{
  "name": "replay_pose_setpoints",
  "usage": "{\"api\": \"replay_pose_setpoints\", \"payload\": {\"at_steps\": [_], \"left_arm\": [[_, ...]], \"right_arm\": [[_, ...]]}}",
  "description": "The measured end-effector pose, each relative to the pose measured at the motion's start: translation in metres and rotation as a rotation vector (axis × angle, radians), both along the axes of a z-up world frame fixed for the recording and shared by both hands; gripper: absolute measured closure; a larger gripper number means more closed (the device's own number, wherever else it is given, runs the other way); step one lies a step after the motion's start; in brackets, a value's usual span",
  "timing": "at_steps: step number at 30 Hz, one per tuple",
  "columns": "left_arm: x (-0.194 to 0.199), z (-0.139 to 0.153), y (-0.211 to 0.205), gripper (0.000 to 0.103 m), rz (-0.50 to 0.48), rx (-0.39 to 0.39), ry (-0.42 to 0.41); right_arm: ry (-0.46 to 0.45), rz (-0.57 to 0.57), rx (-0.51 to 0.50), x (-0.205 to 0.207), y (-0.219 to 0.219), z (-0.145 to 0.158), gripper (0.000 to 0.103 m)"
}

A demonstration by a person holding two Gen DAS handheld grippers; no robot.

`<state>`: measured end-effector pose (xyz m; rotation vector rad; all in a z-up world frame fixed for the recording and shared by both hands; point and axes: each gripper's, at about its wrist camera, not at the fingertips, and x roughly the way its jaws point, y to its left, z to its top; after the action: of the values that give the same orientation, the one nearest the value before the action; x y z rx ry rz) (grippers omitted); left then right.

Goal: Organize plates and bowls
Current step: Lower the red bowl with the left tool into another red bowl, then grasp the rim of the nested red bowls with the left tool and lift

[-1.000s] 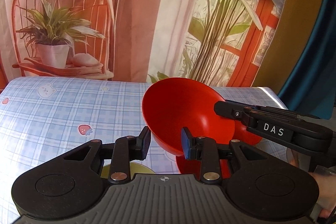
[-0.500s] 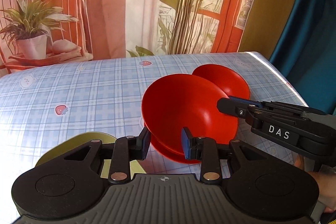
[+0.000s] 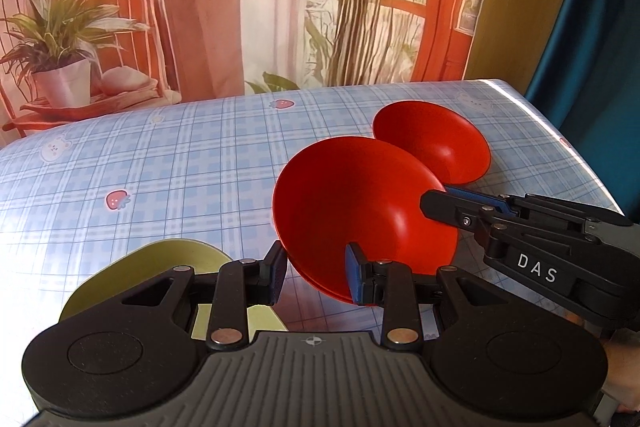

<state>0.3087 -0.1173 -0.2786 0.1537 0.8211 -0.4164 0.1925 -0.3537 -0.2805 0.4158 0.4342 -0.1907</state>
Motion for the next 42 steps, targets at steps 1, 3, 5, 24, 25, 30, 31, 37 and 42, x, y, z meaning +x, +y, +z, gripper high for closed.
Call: {"api": "replay_pose_setpoints", "payload": {"at_steps": [1,3,5,24,25,30,31,37,42], "left_arm": [[0.001,-0.001,0.001,0.070,0.005,-0.001,0.003],[0.002,-0.001,0.003,0.070,0.014,-0.004,0.005],[0.003,0.000,0.004,0.070,0.022,-0.004,0.001],[0.018,0.007,0.000,0.070,0.072,-0.061,-0.021],[0.019,0.007,-0.001,0.070,0.073,-0.065,-0.023],[0.028,0.009,-0.009,0.070,0.068,-0.081,-0.026],[0.029,0.009,-0.010,0.070,0.066,-0.084,-0.029],[0.033,0.007,-0.022,0.070,0.066,-0.119,-0.027],[0.036,0.007,-0.032,0.070,0.047,-0.140,-0.024]], "right_arm": [[-0.002,0.000,0.001,0.000,0.000,0.000,0.093],[-0.004,0.000,-0.001,-0.001,-0.001,0.000,0.093],[-0.007,-0.001,-0.008,-0.002,0.000,0.000,0.090],[-0.031,-0.164,-0.063,-0.016,-0.033,-0.006,0.087],[-0.031,-0.175,-0.068,-0.017,-0.035,-0.006,0.087],[-0.029,-0.229,-0.091,-0.016,-0.047,-0.009,0.085],[-0.027,-0.239,-0.089,-0.017,-0.049,-0.011,0.084],[-0.015,-0.268,-0.051,-0.023,-0.058,-0.021,0.083],[-0.021,-0.258,-0.035,-0.026,-0.060,-0.028,0.088]]}}
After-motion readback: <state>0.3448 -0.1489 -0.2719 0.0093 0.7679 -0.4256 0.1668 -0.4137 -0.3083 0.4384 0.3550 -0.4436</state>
